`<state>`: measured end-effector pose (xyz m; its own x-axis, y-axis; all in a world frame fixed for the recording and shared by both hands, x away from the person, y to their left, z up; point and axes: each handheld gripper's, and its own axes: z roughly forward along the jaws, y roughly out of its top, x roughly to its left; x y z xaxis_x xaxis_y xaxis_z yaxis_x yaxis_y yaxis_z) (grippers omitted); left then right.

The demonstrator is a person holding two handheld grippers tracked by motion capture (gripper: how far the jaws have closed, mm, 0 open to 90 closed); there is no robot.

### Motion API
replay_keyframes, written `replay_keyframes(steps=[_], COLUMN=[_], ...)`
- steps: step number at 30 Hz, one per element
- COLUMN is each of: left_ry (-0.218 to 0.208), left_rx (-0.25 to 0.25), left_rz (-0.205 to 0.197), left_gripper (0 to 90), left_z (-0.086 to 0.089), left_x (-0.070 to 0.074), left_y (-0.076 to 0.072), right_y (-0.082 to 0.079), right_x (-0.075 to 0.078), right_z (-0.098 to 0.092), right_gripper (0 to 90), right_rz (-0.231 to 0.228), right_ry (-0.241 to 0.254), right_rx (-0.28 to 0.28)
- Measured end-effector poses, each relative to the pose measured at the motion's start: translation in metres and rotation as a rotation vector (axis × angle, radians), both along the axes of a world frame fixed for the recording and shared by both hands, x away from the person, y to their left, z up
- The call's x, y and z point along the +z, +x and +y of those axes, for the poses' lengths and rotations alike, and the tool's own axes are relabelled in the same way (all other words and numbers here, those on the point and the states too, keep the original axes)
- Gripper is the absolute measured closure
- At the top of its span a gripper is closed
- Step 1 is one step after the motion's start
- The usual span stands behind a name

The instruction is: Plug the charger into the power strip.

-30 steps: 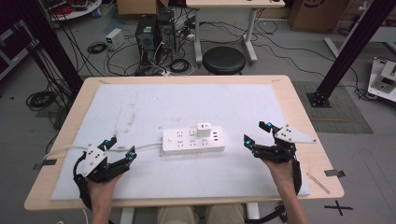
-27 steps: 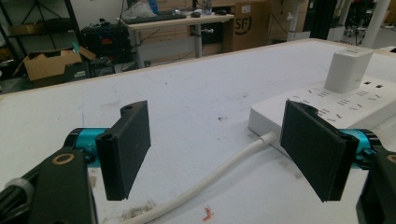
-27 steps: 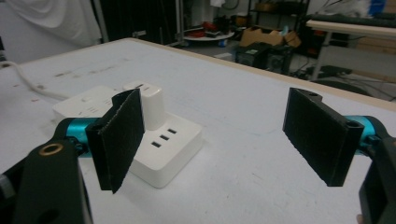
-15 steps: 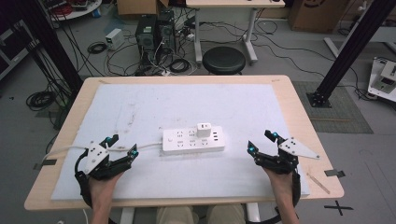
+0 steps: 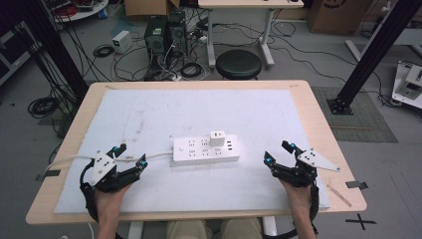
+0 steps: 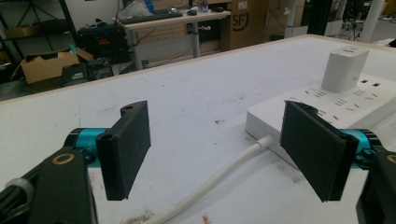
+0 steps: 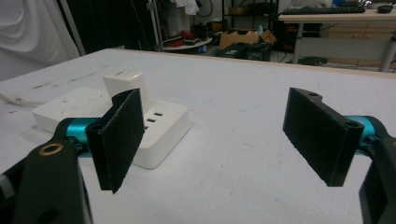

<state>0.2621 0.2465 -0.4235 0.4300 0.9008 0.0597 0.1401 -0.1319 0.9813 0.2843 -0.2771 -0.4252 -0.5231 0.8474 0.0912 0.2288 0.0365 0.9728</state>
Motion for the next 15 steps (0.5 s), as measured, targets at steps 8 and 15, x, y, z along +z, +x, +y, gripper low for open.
replay_keyframes(steps=[8, 15], left_ry=[0.001, -0.001], left_rx=[-0.002, 0.002], left_rz=[0.001, 0.004], left_gripper=[24.6, 24.6], left_z=[-0.0009, 0.0011], left_x=[-0.0010, -0.0010], left_y=[0.0004, 0.0000], right_y=[0.0007, 0.0008], right_x=[-0.0009, -0.0009], right_z=[-0.0002, 0.0008], right_gripper=[21.2, 21.2], right_rz=[0.009, 0.011], right_ry=[0.020, 0.010], right_rx=[0.007, 0.013])
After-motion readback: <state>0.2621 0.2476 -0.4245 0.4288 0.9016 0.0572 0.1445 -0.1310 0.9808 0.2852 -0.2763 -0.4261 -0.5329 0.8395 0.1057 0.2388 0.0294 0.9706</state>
